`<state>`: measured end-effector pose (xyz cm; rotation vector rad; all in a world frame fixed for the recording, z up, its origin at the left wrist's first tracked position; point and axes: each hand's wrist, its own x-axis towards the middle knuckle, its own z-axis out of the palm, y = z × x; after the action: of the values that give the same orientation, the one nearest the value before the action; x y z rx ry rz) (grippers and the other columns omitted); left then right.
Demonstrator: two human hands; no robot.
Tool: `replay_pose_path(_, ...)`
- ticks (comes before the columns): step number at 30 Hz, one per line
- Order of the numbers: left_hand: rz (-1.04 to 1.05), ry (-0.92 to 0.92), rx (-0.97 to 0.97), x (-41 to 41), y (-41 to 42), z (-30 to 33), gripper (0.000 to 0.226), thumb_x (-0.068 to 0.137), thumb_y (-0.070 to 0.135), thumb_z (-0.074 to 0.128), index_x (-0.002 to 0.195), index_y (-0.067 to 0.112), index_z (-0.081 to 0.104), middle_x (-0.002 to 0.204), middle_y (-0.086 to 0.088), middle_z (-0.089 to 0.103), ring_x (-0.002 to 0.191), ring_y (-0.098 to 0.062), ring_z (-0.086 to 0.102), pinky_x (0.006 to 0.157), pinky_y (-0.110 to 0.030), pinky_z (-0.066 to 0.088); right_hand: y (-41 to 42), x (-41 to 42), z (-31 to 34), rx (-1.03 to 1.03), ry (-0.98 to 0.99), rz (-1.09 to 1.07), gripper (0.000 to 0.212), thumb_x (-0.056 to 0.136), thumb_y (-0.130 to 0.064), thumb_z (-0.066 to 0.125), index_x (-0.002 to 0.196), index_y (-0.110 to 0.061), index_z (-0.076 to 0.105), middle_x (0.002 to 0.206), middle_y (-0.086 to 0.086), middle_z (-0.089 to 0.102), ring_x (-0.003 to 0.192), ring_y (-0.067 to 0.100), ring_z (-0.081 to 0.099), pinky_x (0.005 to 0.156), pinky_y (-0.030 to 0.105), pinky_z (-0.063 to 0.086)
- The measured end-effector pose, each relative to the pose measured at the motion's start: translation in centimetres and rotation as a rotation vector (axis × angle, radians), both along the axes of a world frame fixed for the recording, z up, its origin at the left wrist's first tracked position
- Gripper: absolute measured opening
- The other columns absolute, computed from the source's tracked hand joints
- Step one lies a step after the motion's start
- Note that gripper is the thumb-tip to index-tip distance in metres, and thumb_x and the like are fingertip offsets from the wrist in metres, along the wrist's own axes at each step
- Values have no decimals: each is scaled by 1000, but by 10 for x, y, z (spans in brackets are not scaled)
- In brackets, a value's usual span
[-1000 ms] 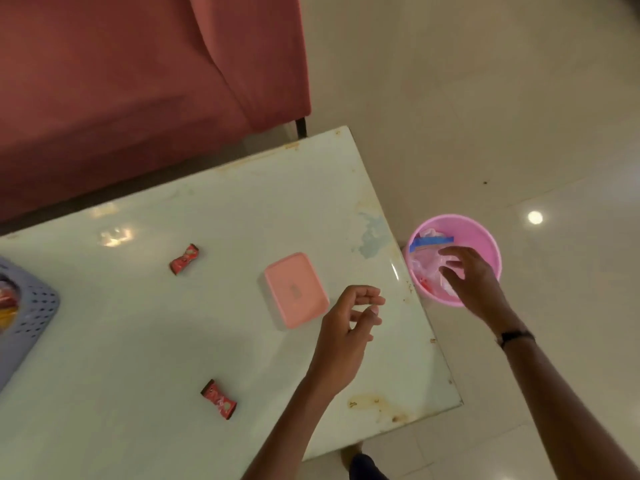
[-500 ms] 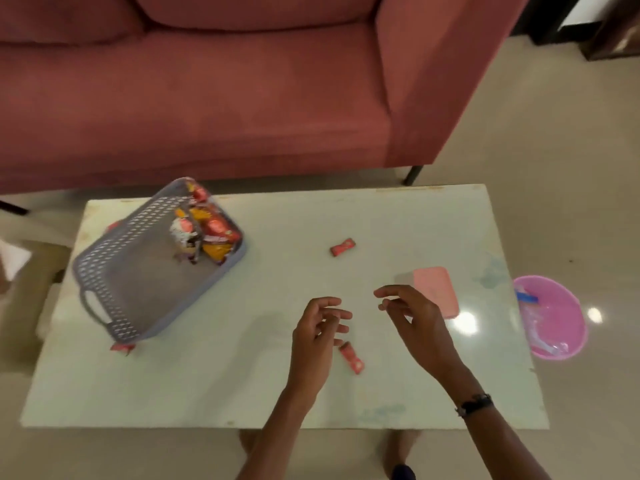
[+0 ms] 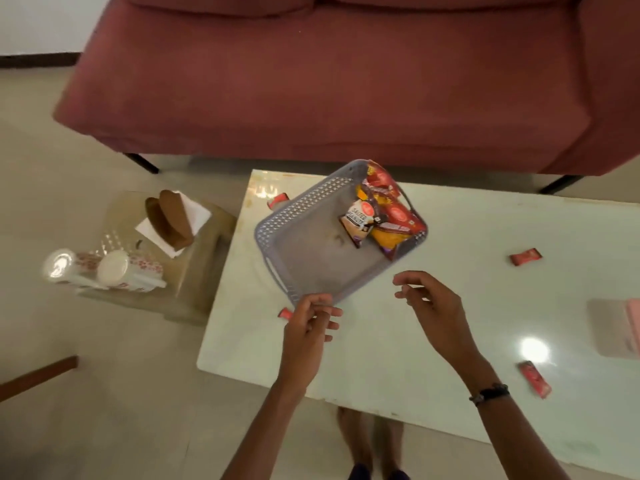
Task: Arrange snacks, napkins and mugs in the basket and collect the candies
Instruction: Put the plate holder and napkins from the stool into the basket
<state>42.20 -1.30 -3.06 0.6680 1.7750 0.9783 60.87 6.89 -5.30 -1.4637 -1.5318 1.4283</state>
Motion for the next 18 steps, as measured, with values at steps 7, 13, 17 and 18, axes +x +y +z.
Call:
replay_pose_path(7, 209, -23, -14, -87, -1, -8, 20, 94, 6, 48, 110, 15, 51, 100, -5, 69, 74, -13, 66, 62, -20, 52, 24, -101, -17, -39, 6, 158, 23, 91, -1, 52, 104, -17, 61, 100, -4, 67, 84, 8, 65, 73, 10, 48)
replay_pose_path(13, 338, 9, -27, -176, 7, -11, 27, 92, 6, 50, 118, 9, 50, 124, -11, 55, 99, -15, 56, 80, -30, 50, 33, -201, -34, 8, -125, 345, 21, 87, -2, 53, 104, -10, 63, 103, 2, 67, 94, 16, 62, 86, 33, 53)
replay_pose_path(17, 330, 175, -24, -253, 22, -22, 35, 90, 14, 54, 124, 15, 49, 130, -6, 51, 117, -23, 51, 96, -40, 45, 39, -280, -36, 103, -107, 511, 30, 89, -1, 53, 116, -10, 60, 124, 8, 59, 108, 20, 59, 96, 33, 48)
replay_pose_path(18, 313, 217, -5, -271, 27, -27, 33, 89, 15, 56, 122, 18, 50, 132, -6, 48, 121, -25, 48, 98, -40, 44, 41, -300, -37, 125, -127, 576, 34, 89, -1, 53, 121, -11, 57, 131, 8, 54, 115, 22, 55, 99, 34, 46)
